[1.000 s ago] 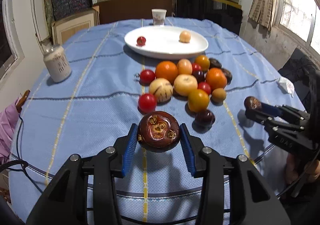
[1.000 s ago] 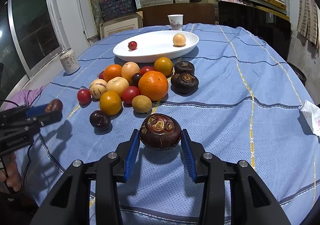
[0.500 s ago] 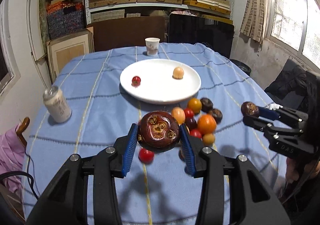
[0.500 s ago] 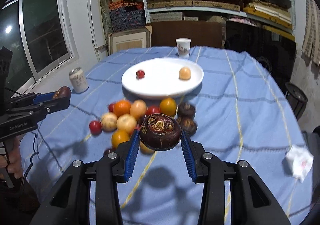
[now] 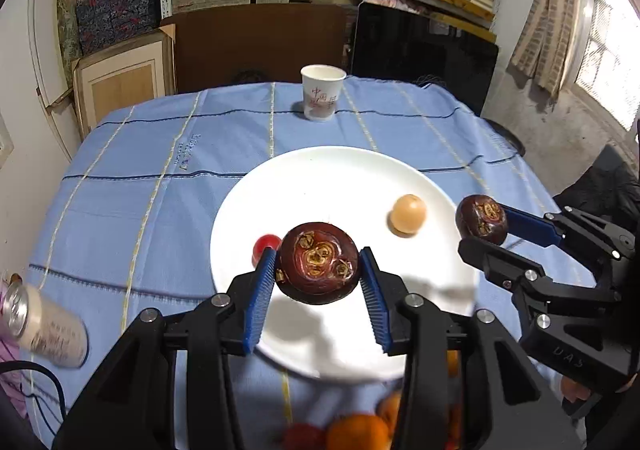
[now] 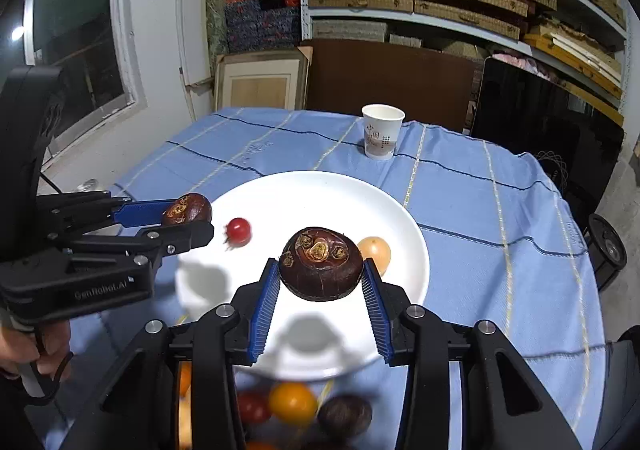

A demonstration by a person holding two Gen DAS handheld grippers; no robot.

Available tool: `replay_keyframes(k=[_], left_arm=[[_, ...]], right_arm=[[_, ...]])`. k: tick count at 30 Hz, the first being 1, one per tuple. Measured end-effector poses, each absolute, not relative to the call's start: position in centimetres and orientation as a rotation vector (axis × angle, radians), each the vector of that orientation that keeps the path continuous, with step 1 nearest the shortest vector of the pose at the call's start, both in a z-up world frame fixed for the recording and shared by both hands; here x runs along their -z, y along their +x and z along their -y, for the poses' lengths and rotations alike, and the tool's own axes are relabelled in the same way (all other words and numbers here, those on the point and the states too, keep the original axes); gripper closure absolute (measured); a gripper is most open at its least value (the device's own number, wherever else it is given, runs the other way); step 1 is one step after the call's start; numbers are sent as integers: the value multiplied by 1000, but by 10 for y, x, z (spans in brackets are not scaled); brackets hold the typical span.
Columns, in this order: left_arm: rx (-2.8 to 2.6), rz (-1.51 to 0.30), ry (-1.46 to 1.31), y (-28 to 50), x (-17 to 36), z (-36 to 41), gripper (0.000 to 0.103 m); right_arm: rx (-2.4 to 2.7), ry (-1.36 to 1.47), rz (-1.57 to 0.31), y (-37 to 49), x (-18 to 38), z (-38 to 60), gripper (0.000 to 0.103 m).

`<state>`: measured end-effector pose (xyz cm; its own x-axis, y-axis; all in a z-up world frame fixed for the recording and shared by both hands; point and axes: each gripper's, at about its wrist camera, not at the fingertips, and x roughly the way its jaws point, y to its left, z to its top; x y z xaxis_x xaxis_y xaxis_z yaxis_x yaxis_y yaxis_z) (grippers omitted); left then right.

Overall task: Organize fruits
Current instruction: 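Carry both mangosteens to the white plate and release them from both tools, then grasp a small brown fruit with the right tool while the left tool grasps a dark plum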

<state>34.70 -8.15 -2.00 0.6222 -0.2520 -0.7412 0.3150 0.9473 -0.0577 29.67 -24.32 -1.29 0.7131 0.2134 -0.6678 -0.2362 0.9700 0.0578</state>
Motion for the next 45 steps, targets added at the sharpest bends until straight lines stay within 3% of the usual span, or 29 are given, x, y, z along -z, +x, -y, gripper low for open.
replay_keyframes(k=[10, 14, 19, 25, 28, 31, 37, 45], left_arm=[[289, -924, 77, 404, 66, 85, 61], [287, -891, 94, 399, 56, 90, 38], [278, -867, 55, 387, 42, 80, 26], [308, -868, 27, 330, 26, 54, 23], [340, -841, 43, 277, 17, 42, 10], [381, -799, 51, 218, 15, 31, 7], [417, -824, 24, 147, 44, 21, 6], [360, -884, -1, 123, 79, 12, 6]], right_arm=[[-247, -32, -766, 337, 45, 239, 60], [-243, -21, -751, 334, 39, 242, 59], [-255, -8, -737, 315, 29, 245, 59], [-271, 39, -760, 262, 22, 260, 59], [-258, -2, -779, 211, 26, 260, 57], [-267, -33, -792, 157, 40, 255, 54], [-321, 1, -851, 97, 76, 227, 54], [-269, -39, -862, 97, 86, 203, 54]])
